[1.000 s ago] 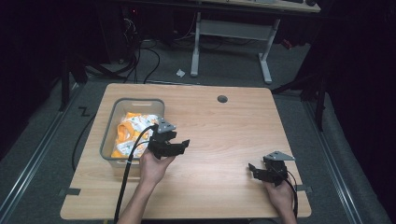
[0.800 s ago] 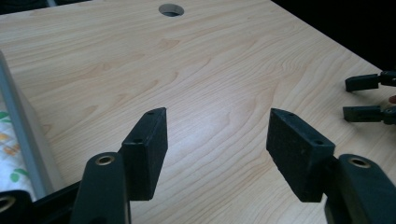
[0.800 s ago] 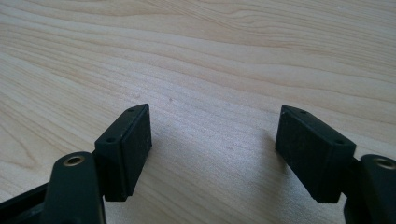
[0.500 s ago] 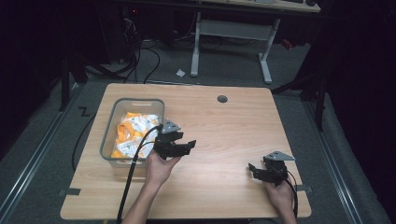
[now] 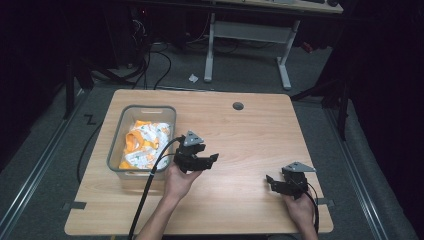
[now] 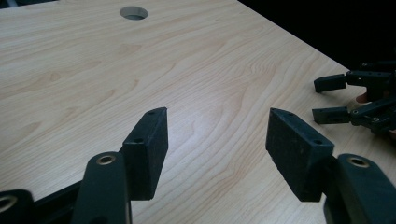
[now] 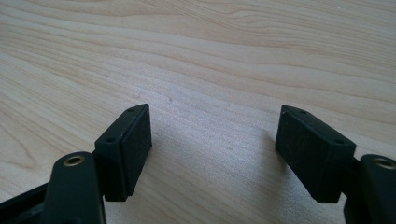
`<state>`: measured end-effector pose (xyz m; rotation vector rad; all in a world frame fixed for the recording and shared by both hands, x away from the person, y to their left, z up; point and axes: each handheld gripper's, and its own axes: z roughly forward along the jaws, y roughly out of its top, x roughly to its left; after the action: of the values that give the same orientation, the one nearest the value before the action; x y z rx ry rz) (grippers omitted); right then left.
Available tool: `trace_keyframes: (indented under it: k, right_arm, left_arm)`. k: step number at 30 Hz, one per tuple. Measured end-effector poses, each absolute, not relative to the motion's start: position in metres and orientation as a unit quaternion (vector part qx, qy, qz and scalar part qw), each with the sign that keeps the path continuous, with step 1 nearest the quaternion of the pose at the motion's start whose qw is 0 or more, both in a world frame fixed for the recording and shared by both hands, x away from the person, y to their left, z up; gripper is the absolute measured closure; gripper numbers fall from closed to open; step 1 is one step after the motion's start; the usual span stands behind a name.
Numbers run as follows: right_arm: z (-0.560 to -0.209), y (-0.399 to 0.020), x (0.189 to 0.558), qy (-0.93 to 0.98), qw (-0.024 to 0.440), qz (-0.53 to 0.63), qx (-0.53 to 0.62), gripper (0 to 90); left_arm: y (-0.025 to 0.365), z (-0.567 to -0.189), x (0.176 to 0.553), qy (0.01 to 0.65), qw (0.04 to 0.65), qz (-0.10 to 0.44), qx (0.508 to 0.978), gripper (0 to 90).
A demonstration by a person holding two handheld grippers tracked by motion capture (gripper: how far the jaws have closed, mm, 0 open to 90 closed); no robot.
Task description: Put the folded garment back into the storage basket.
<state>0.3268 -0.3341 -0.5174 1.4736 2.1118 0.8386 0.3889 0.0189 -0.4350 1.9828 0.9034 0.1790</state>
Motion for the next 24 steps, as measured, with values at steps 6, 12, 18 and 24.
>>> trace_keyframes:
  k: [6,12,18,24]
  right_arm:
    - [-0.517,-0.334,0.327,0.761,0.215,0.302,0.532,27.2]
    - [-0.517,-0.334,0.327,0.761,0.215,0.302,0.532,27.2]
    - [-0.517,-0.334,0.327,0.761,0.215,0.302,0.532,27.2]
    - [-0.517,-0.334,0.327,0.762,0.216,0.302,0.53,27.3]
  left_arm:
    - [0.013,-0.442,0.387,0.361,0.467,0.063,0.805,39.6]
    - [0.009,-0.453,0.385,0.363,0.463,0.054,0.807,39.7]
    - [0.005,-0.463,0.384,0.367,0.456,0.05,0.809,40.1]
    - [0.001,-0.475,0.384,0.369,0.445,0.058,0.814,40.6]
